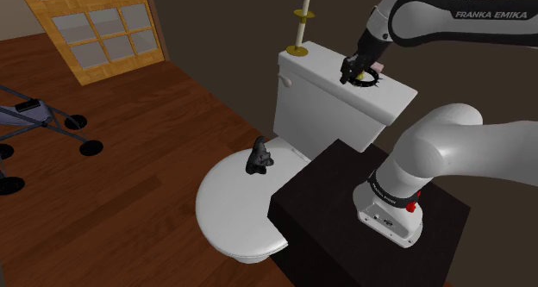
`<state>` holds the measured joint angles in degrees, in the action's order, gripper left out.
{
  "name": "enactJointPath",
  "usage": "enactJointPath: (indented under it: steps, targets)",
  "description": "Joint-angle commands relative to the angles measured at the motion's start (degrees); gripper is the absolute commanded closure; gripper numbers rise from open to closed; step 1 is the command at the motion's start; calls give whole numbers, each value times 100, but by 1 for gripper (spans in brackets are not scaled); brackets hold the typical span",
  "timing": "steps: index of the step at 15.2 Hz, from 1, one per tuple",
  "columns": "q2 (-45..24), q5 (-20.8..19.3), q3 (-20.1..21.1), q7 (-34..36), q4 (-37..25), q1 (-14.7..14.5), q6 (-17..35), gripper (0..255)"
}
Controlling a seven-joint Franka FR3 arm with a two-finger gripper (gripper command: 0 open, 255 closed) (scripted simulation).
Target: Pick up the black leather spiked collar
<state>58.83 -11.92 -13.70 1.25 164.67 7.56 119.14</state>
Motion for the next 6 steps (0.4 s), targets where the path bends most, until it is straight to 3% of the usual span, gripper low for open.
enactJointPath:
  steps: [1,6]
  targets:
    - [23,35,31,-1,-149,-22,-172,255]
    - [40,87,79,-1,-382,-54,-421,255]
